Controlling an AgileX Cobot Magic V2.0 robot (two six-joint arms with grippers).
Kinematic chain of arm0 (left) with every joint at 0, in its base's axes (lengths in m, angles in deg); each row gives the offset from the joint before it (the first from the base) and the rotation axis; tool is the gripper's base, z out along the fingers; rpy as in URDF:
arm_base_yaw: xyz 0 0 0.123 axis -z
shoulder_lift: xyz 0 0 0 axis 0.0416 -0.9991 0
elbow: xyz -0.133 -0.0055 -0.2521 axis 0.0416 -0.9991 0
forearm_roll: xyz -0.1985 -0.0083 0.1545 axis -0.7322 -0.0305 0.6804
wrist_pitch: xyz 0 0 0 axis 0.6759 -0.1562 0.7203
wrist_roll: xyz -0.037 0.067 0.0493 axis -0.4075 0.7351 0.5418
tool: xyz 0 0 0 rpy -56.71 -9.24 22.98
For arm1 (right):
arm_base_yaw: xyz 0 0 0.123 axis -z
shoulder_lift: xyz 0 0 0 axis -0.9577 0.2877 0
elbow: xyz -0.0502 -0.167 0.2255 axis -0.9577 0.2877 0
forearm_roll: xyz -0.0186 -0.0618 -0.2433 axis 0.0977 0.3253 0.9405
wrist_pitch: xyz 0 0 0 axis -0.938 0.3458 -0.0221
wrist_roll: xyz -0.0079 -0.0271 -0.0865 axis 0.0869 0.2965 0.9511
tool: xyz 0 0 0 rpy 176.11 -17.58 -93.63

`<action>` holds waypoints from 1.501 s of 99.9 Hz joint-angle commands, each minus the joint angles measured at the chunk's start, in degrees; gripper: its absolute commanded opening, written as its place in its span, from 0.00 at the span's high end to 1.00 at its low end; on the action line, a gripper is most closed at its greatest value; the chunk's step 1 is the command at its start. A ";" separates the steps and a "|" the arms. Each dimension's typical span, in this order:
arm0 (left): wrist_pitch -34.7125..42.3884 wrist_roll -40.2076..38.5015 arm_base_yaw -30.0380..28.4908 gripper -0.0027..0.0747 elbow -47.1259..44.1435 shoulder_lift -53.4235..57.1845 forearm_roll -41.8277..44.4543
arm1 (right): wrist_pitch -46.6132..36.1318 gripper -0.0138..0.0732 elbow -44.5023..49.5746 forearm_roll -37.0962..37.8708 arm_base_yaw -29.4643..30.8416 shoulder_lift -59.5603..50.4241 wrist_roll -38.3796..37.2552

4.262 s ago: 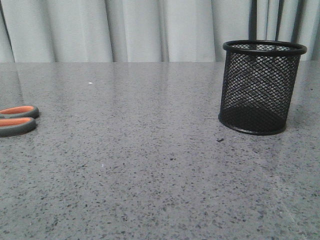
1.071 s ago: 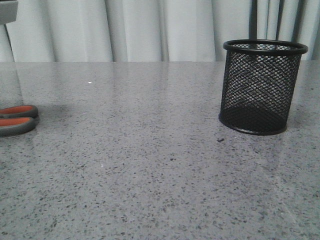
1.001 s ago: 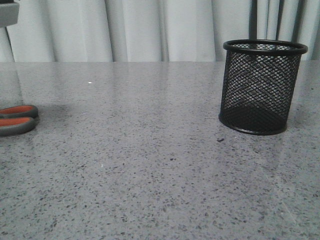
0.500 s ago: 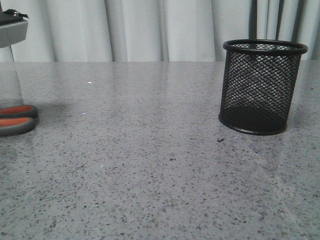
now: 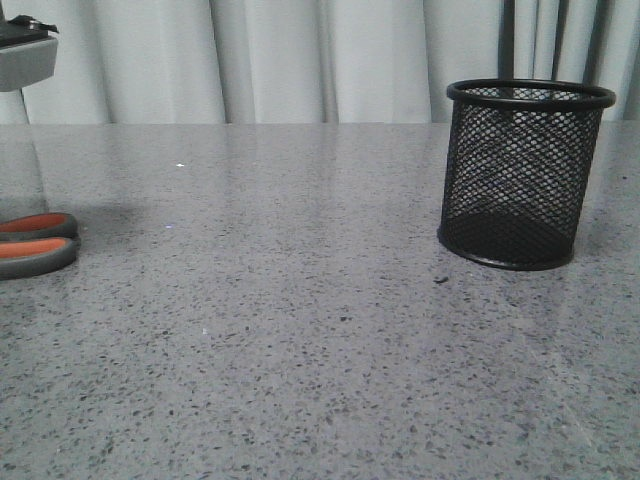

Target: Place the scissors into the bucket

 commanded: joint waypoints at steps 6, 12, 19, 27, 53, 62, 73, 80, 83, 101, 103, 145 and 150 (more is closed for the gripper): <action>1.64 -1.72 0.49 0.99 1.17 1.30 -1.71 | -3.26 0.36 -1.99 -0.71 -0.27 0.55 0.76; 1.48 -2.12 0.49 0.99 1.56 1.30 -1.71 | -3.26 0.36 -1.99 -0.71 -0.27 0.55 0.76; 1.41 -3.18 0.49 0.99 2.48 1.41 -1.71 | -3.14 0.36 -1.99 -0.71 -0.27 0.55 0.76; 0.43 -4.31 0.49 0.99 4.25 1.72 -1.71 | -3.14 0.36 -1.99 -0.71 -0.27 0.55 0.76; -3.01 -8.08 1.87 0.99 12.84 6.35 -1.85 | -3.14 0.36 -1.99 -1.78 -0.27 0.55 0.80; -3.86 -9.82 3.82 0.99 15.78 9.10 -1.68 | -3.74 0.36 -1.99 -5.06 -0.27 0.60 2.97; -4.01 -11.96 6.53 0.99 18.77 12.35 -1.59 | -4.28 0.36 -1.99 -12.40 -0.27 1.11 7.43; -4.01 -13.77 8.64 0.99 20.36 14.24 -1.59 | -4.48 0.36 -1.99 -17.99 -0.27 1.72 10.48; -4.15 -14.27 9.75 0.99 20.92 14.89 -1.59 | -4.63 0.36 -1.99 -20.67 -0.27 1.90 11.94; -4.72 -18.79 16.90 0.99 23.00 18.69 2.82 | -5.38 0.36 -1.99 -39.47 -0.27 3.55 21.62; -4.72 -19.70 17.90 0.99 23.17 18.96 3.72 | -5.38 0.36 -1.99 -41.65 -0.27 3.71 22.77; -4.27 -33.78 35.47 0.99 25.38 18.86 12.55 | 3.48 0.36 -5.39 -65.14 -0.27 10.03 36.69; -4.07 -34.74 36.89 0.99 25.81 18.44 13.19 | 3.96 0.36 -6.90 -65.14 -0.27 10.85 36.69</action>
